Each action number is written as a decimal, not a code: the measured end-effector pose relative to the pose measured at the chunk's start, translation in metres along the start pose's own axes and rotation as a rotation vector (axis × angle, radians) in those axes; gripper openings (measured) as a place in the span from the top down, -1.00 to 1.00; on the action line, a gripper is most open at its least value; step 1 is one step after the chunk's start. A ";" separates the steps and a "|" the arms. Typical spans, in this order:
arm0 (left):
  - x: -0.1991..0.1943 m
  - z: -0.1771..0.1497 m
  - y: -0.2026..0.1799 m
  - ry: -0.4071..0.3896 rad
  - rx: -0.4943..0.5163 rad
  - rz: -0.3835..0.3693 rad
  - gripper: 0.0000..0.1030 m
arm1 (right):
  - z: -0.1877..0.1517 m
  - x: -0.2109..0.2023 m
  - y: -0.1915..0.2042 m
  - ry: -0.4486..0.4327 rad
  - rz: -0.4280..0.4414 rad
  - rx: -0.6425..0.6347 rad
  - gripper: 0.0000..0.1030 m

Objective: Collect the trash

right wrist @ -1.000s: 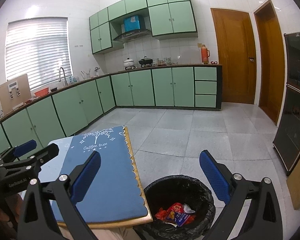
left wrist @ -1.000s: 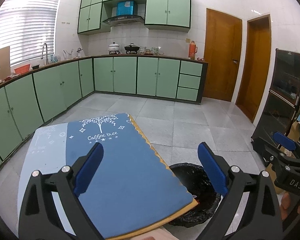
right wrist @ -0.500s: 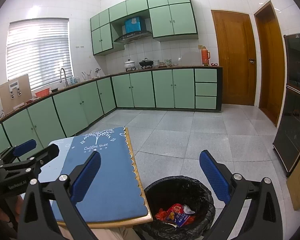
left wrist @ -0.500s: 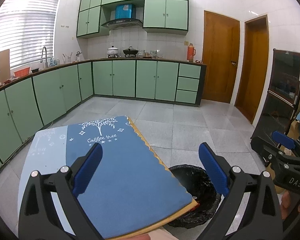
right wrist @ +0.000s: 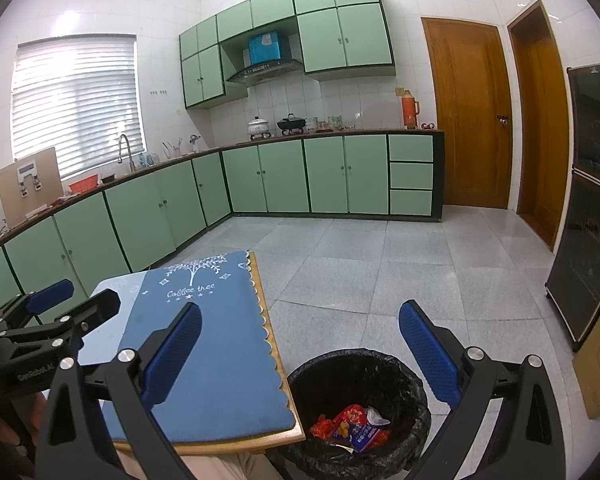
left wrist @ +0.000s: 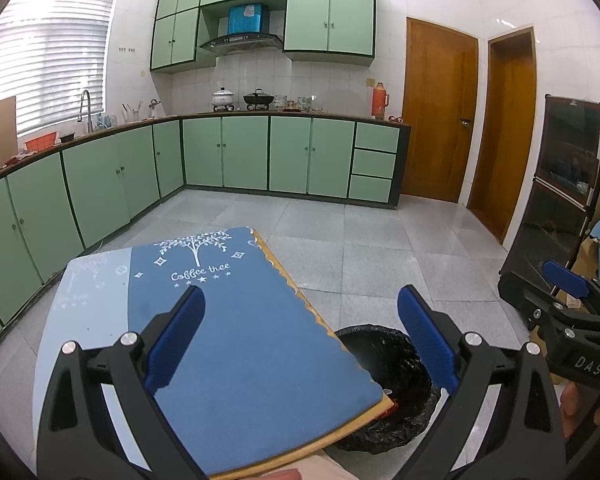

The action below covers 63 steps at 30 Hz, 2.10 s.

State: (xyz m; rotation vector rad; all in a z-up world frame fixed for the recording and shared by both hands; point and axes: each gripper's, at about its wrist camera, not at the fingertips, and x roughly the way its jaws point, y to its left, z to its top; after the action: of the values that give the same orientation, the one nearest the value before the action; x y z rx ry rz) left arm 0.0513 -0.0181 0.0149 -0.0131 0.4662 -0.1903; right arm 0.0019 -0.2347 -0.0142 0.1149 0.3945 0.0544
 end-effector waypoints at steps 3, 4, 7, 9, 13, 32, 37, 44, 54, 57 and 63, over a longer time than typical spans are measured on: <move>0.001 -0.001 -0.001 0.002 0.002 0.001 -0.83 | 0.002 0.002 -0.001 0.003 0.000 0.003 -0.88; 0.002 -0.001 -0.001 0.005 0.003 0.001 -0.83 | 0.002 0.002 -0.001 0.003 0.000 0.003 -0.88; 0.002 0.000 -0.002 0.010 0.001 -0.001 -0.83 | 0.003 0.003 0.000 0.005 0.000 0.002 -0.88; 0.001 0.000 -0.001 0.011 0.000 0.000 -0.83 | 0.003 0.003 0.000 0.004 0.000 0.003 -0.88; 0.001 -0.001 -0.001 0.012 0.001 -0.001 -0.83 | 0.002 0.004 -0.001 0.006 -0.001 0.002 -0.88; 0.002 0.000 -0.001 0.012 0.000 0.000 -0.83 | -0.001 0.008 0.002 0.012 0.001 0.000 -0.88; 0.002 0.000 0.000 0.014 0.000 0.000 -0.83 | -0.001 0.009 0.003 0.013 0.002 -0.001 -0.88; 0.002 -0.002 -0.001 0.015 -0.001 0.000 -0.83 | -0.001 0.010 0.003 0.014 0.001 -0.002 -0.88; 0.002 -0.002 0.000 0.017 -0.001 0.000 -0.83 | -0.001 0.011 0.004 0.015 0.002 -0.003 -0.88; 0.002 -0.002 0.000 0.016 -0.001 0.000 -0.83 | -0.001 0.011 0.004 0.015 0.002 -0.001 -0.88; 0.002 -0.002 0.000 0.017 0.000 0.000 -0.83 | 0.000 0.011 0.004 0.016 0.001 -0.001 -0.88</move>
State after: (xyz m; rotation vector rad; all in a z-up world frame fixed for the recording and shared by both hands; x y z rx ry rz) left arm 0.0521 -0.0184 0.0126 -0.0118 0.4830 -0.1901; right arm 0.0114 -0.2300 -0.0182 0.1140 0.4102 0.0569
